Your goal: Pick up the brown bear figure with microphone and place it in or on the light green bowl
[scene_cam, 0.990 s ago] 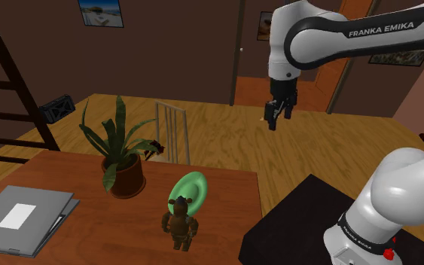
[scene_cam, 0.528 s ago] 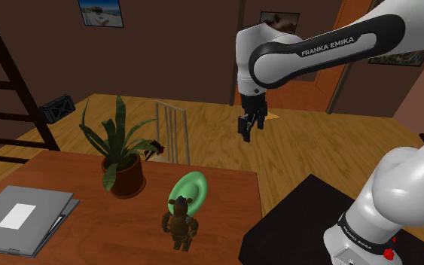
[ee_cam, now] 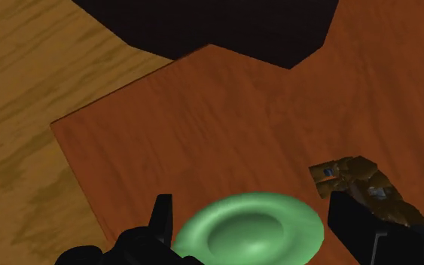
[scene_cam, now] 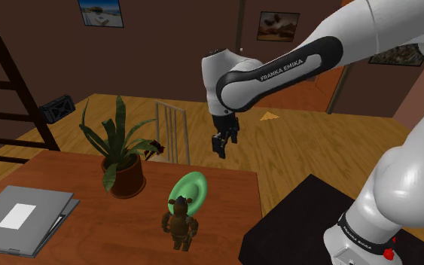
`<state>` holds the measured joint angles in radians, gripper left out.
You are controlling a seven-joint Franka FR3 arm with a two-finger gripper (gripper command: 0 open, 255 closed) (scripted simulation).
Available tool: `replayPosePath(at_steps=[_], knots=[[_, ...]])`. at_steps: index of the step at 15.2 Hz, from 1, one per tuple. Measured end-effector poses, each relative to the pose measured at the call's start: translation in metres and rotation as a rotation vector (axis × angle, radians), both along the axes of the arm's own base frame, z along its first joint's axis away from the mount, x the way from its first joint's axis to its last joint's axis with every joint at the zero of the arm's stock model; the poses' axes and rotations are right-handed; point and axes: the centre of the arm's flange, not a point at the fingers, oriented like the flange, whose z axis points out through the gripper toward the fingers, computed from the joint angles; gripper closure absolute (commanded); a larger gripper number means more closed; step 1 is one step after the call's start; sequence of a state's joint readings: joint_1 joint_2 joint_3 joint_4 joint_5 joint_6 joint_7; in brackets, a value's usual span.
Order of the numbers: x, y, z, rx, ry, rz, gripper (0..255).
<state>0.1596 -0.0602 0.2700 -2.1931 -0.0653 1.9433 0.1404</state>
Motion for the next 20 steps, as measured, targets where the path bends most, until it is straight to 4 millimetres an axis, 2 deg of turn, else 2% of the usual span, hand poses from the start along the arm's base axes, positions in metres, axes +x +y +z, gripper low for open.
replayPosePath(at_steps=[10,17,20], knots=[[0.039,0.103,-0.074,0.003,0.042,0.182,0],[0.057,0.181,-0.127,0.007,0.066,0.309,0],[0.055,0.211,-0.150,0.007,0.082,0.365,0]])
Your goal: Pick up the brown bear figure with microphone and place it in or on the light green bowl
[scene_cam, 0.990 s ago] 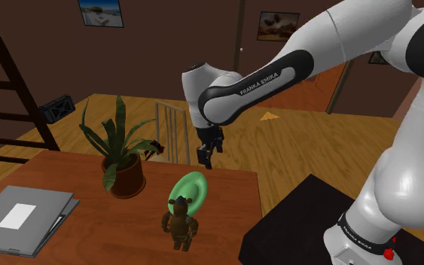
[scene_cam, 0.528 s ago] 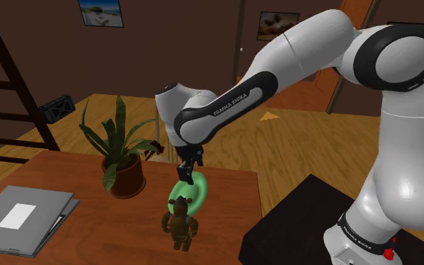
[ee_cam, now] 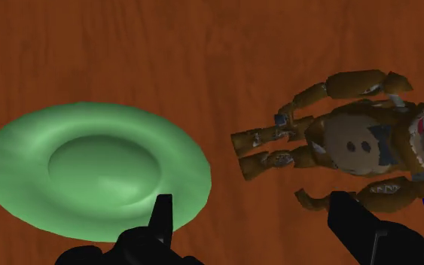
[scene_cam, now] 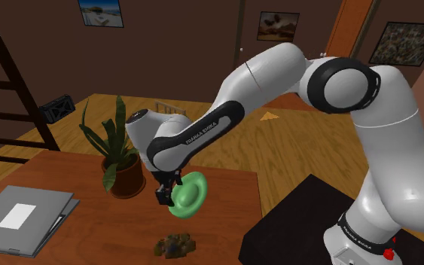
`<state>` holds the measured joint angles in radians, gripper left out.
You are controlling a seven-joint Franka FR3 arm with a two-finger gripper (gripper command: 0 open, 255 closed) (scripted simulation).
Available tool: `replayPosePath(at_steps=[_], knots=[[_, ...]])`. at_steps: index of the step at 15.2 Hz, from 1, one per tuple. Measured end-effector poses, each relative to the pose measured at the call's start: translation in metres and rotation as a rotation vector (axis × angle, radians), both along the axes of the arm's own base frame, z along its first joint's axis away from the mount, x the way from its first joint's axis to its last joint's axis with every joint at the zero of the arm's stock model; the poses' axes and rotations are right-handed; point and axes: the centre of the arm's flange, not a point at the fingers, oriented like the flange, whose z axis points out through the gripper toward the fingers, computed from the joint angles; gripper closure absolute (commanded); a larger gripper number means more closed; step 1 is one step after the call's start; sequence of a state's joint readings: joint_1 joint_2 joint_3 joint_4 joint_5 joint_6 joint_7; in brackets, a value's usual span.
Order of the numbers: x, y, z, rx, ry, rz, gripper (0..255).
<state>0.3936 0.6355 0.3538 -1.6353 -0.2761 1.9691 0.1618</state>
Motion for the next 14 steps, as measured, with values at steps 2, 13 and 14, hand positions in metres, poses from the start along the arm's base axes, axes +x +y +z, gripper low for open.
replayPosePath(at_steps=[2,13,14], knots=[[0.001,0.023,-0.017,0.000,0.008,0.037,0],[-0.008,0.057,-0.078,0.000,0.023,0.101,0],[-0.008,0.056,-0.080,0.000,0.023,0.101,0]])
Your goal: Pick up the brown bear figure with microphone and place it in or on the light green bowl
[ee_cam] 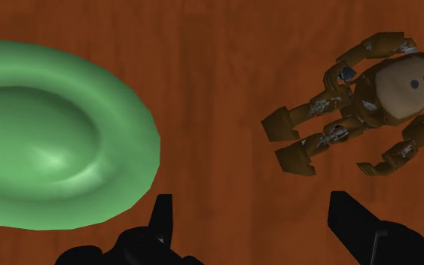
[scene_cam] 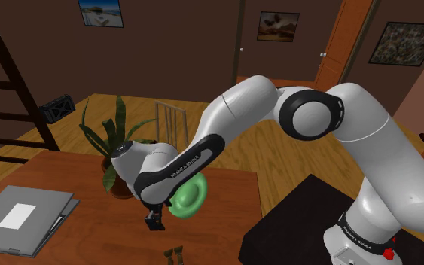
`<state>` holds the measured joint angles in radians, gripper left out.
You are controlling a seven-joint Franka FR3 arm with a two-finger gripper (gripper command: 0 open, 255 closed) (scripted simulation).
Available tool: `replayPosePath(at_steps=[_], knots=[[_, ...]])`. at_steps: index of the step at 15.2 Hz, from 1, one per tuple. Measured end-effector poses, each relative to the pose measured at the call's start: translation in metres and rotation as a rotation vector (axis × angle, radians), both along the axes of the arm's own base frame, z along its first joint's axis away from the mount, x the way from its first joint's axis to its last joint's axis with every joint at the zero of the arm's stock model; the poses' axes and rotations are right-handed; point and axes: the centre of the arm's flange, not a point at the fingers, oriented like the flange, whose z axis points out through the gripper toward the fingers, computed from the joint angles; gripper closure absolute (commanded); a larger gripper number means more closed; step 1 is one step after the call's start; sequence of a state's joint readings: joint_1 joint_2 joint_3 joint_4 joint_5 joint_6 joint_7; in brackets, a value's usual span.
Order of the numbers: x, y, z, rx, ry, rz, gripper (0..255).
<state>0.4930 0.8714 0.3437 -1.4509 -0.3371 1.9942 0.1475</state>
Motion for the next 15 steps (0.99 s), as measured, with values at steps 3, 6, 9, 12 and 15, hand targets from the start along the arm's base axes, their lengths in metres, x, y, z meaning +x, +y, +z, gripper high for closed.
replayPosePath(at_steps=[3,6,9,12,15], knots=[[0.0003,-0.0003,-0.0019,0.000,0.000,0.000,0],[0.0003,-0.0003,-0.0020,0.000,0.000,0.000,255],[0.0003,-0.0003,-0.0020,0.000,0.000,0.000,255],[0.0003,-0.0003,-0.0020,0.000,0.000,0.000,255],[0.0003,-0.0003,-0.0020,0.000,0.000,0.000,255]])
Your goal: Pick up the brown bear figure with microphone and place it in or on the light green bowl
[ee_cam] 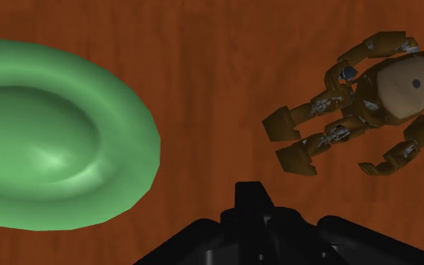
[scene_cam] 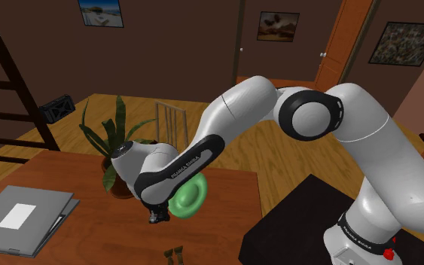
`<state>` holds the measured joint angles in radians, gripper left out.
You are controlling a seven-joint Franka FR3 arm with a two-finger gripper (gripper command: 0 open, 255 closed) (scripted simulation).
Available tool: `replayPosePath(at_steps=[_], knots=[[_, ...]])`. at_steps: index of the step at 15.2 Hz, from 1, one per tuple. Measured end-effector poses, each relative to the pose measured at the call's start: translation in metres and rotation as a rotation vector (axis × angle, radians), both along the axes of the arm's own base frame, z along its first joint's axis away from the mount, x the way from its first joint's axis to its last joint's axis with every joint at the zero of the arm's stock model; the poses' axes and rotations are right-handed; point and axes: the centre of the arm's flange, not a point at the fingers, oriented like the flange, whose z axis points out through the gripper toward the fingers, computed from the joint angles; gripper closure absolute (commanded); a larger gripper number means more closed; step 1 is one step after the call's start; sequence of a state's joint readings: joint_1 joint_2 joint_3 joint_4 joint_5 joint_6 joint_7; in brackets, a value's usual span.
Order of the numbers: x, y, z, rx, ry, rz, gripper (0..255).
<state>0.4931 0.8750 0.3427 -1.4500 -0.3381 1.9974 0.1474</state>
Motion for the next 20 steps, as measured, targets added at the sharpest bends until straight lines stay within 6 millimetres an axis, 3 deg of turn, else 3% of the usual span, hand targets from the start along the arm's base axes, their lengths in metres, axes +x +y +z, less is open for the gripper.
replayPosePath(at_steps=[1,6,16,20], knots=[[0.000,0.000,0.000,0.000,0.000,0.000,0],[-0.018,0.021,-0.022,0.058,0.025,0.154,0],[-0.105,0.074,-0.083,0.247,0.106,0.660,0],[-0.113,0.074,-0.103,0.263,0.112,0.702,0]])
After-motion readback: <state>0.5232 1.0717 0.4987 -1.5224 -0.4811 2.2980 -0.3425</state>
